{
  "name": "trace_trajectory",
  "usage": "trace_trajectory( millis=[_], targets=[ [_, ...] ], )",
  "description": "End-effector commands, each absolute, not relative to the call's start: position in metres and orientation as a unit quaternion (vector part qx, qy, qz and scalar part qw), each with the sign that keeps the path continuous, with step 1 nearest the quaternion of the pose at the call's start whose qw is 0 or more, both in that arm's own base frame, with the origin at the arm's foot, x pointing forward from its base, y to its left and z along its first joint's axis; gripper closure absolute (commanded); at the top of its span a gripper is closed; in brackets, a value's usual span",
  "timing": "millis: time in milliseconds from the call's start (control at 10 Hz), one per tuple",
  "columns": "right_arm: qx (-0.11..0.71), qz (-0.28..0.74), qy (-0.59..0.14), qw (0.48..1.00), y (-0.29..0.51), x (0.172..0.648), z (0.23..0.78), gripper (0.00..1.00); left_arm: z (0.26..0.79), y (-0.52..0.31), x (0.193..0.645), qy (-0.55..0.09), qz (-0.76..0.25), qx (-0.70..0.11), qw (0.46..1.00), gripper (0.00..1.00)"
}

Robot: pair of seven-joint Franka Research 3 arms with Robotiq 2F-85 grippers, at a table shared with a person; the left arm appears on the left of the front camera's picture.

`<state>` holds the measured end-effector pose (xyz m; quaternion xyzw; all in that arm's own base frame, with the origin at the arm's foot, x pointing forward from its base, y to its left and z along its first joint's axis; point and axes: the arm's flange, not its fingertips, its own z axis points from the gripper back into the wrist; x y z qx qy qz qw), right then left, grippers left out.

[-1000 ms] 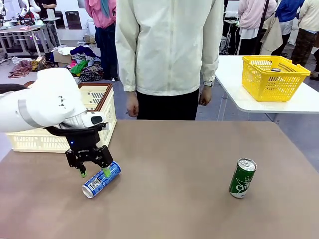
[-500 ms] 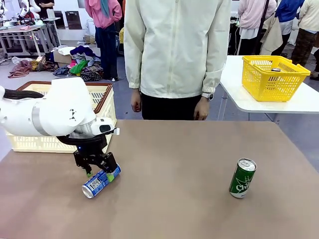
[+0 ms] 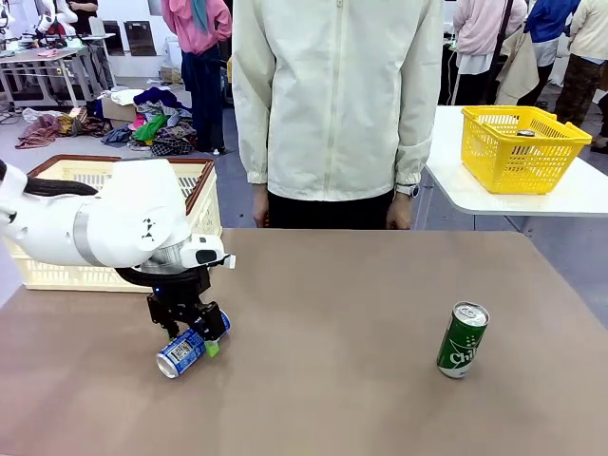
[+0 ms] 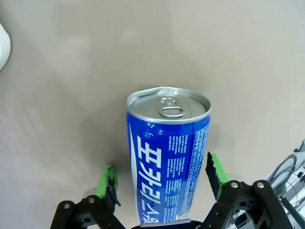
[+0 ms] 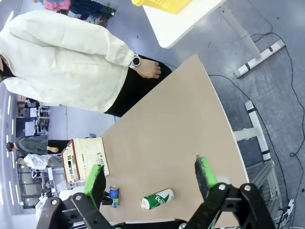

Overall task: Place the drinks into the Shopping basket.
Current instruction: Pick up one drink and place it into the Shopping basket.

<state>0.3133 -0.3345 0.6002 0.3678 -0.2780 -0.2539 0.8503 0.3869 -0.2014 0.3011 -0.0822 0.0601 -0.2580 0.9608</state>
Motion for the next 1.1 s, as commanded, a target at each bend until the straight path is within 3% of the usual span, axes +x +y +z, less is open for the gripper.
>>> trace_trajectory(
  millis=[0, 400, 600, 1000],
  targets=[
    [0.373, -0.255, -0.283, 0.846, -0.335, 0.316, 0.603, 0.00, 0.305, -0.201, 0.391, 0.052, -0.284, -0.073, 0.955, 1.00],
    [0.373, -0.255, -0.283, 0.846, -0.335, 0.316, 0.603, 0.00, 0.307, -0.203, 0.387, 0.054, -0.291, -0.064, 0.953, 1.00],
    [0.373, -0.255, -0.283, 0.846, -0.335, 0.316, 0.603, 0.00, 0.333, -0.190, 0.382, 0.030, -0.290, -0.063, 0.954, 1.00],
    [0.373, -0.255, -0.283, 0.846, -0.335, 0.316, 0.603, 0.00, 0.505, -0.105, 0.375, -0.015, -0.271, -0.139, 0.952, 1.00]
  ],
)
